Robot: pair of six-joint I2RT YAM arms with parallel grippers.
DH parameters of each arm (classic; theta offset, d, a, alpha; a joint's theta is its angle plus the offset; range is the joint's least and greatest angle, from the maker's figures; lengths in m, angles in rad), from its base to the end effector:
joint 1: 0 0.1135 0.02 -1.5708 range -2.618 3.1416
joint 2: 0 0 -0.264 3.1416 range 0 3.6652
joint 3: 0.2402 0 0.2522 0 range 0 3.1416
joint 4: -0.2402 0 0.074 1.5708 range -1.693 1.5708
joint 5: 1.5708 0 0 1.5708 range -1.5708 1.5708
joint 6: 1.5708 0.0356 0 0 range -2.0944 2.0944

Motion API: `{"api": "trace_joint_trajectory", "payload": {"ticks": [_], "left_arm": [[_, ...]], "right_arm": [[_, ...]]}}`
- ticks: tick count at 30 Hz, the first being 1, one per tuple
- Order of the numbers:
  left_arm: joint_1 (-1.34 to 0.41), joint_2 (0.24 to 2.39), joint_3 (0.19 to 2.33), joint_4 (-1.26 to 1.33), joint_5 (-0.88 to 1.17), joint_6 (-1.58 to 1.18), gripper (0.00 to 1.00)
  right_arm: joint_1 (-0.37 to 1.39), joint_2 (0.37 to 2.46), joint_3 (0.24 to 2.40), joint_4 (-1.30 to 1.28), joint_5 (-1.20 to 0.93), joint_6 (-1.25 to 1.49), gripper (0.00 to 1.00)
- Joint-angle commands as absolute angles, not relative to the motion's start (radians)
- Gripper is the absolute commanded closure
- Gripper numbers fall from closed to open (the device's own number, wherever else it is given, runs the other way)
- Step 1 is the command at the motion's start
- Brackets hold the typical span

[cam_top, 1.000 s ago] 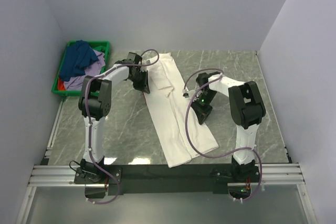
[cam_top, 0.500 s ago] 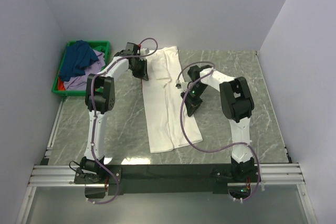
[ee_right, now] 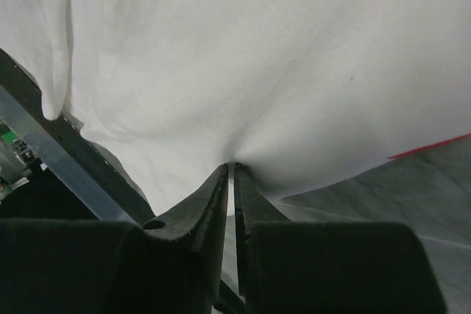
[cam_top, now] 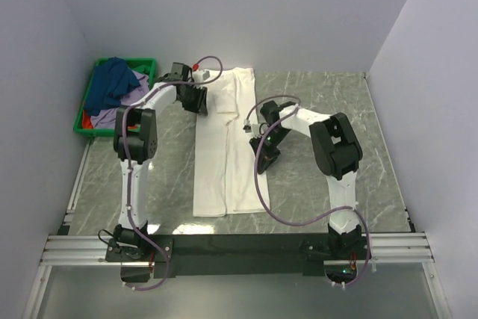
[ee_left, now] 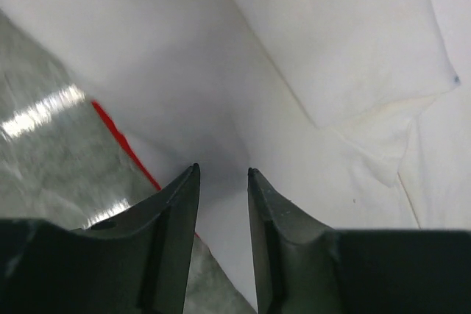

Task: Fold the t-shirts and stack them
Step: Fold the tshirt

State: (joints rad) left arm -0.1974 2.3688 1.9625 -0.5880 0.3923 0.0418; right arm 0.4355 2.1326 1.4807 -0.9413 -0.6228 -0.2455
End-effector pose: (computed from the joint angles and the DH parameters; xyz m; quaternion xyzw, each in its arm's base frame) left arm 0.5033 -0.1145 0.1665 0.1672 0.9270 -0.2080 0.2635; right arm 0.3443 0.1831 0.1331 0.3146 -0.8983 -0.3040 0.0397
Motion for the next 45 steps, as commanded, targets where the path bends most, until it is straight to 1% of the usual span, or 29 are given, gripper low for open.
{"api": "trace_joint_trajectory", "payload": {"ticks": [1, 2, 3, 4, 5, 6, 7, 8, 9, 10, 11, 12, 13, 15, 18, 19, 21, 22, 23, 24, 25, 28, 32, 34, 36, 39, 44, 45], "left_arm": [[-0.17, 2.158, 1.826, -0.548, 0.471, 0.084, 0.61], [-0.167, 2.113, 1.78, -0.525, 0.488, 0.089, 0.6], [-0.157, 2.064, 1.681, -0.478, 0.509, 0.097, 0.6], [-0.149, 1.955, 1.625, -0.453, 0.547, 0.106, 0.59], [-0.132, 1.897, 1.567, -0.433, 0.572, 0.135, 0.57], [-0.124, 1.835, 1.457, -0.402, 0.593, 0.155, 0.56], [-0.115, 1.713, 1.4, -0.394, 0.644, 0.216, 0.55], [-0.098, 1.651, 1.294, -0.394, 0.667, 0.259, 0.54], [-0.092, 1.591, 1.248, -0.42, 0.689, 0.306, 0.53], [-0.089, 1.483, 1.2, -0.451, 0.722, 0.419, 0.53], [-0.087, 1.43, 1.116, -0.484, 0.744, 0.487, 0.53], [-0.087, 1.329, 1.073, -0.559, 0.761, 0.556, 0.53], [-0.087, 1.283, 1.028, -0.596, 0.77, 0.684, 0.52], [-0.09, 1.157, 0.904, -0.664, 0.793, 0.8, 0.49], [-0.115, 1.039, 0.775, -0.802, 0.81, 1.013, 0.47], [-0.162, 1.014, 0.746, -0.842, 0.804, 1.09, 0.46], [-0.233, 0.938, 0.658, -0.824, 0.757, 1.088, 0.47], [-0.271, 0.914, 0.632, -0.81, 0.743, 1.082, 0.47], [-0.35, 0.895, 0.588, -0.796, 0.733, 1.078, 0.47], [-0.391, 0.856, 0.569, -0.781, 0.707, 1.068, 0.47], [-0.467, 0.841, 0.537, -0.764, 0.697, 1.037, 0.48], [-0.585, 0.805, 0.5, -0.71, 0.638, 1.009, 0.49], [-0.682, 0.811, 0.43, -0.609, 0.552, 0.989, 0.5], [-0.718, 0.841, 0.413, -0.549, 0.5, 0.983, 0.53], [-0.73, 0.88, 0.393, -0.484, 0.468, 0.983, 0.54], [-0.735, 0.948, 0.388, -0.451, 0.433, 0.982, 0.55], [-0.739, 1.026, 0.413, -0.422, 0.408, 0.968, 0.54], [-0.739, 1.041, 0.416, -0.417, 0.403, 0.963, 0.54]], "right_arm": [[0.469, 2.103, 1.408, -0.842, -0.581, -0.227, 0.84], [0.471, 2.088, 1.402, -0.835, -0.583, -0.218, 0.81], [0.471, 2.07, 1.39, -0.828, -0.581, -0.216, 0.79], [0.471, 2.025, 1.385, -0.83, -0.575, -0.225, 0.73], [0.469, 1.993, 1.375, -0.827, -0.565, -0.233, 0.7], [0.471, 1.914, 1.349, -0.818, -0.557, -0.244, 0.65], [0.471, 1.87, 1.33, -0.813, -0.539, -0.276, 0.56], [0.471, 1.823, 1.29, -0.805, -0.528, -0.293, 0.51], [0.474, 1.73, 1.269, -0.796, -0.519, -0.314, 0.49], [0.479, 1.68, 1.243, -0.786, -0.506, -0.359, 0.48], [0.494, 1.628, 1.182, -0.772, -0.48, -0.382, 0.48], [0.508, 1.521, 1.146, -0.732, -0.46, -0.403, 0.48], [0.526, 1.466, 1.105, -0.707, -0.437, -0.454, 0.47], [0.579, 1.332, 0.994, -0.652, -0.384, -0.506, 0.47], [0.664, 1.223, 0.886, -0.624, -0.354, -0.601, 0.47], [0.693, 1.201, 0.859, -0.614, -0.348, -0.635, 0.48], [0.745, 1.152, 0.776, -0.562, -0.318, -0.659, 0.48], [0.815, 1.141, 0.749, -0.542, -0.301, -0.681, 0.48], [0.848, 1.132, 0.697, -0.519, -0.282, -0.684, 0.48], [0.876, 1.123, 0.677, -0.481, -0.264, -0.692, 0.49], [0.912, 1.121, 0.66, -0.47, -0.259, -0.698, 0.49], [0.959, 1.132, 0.606, -0.424, -0.224, -0.735, 0.5], [1.008, 1.16, 0.548, -0.347, -0.19, -0.775, 0.5], [1.022, 1.18, 0.546, -0.318, -0.169, -0.77, 0.52], [1.032, 1.215, 0.548, -0.295, -0.157, -0.762, 0.55], [1.046, 1.242, 0.546, -0.291, -0.155, -0.761, 0.57], [1.075, 1.296, 0.537, -0.304, -0.147, -0.77, 0.55], [1.078, 1.301, 0.538, -0.313, -0.147, -0.77, 0.53]]}}
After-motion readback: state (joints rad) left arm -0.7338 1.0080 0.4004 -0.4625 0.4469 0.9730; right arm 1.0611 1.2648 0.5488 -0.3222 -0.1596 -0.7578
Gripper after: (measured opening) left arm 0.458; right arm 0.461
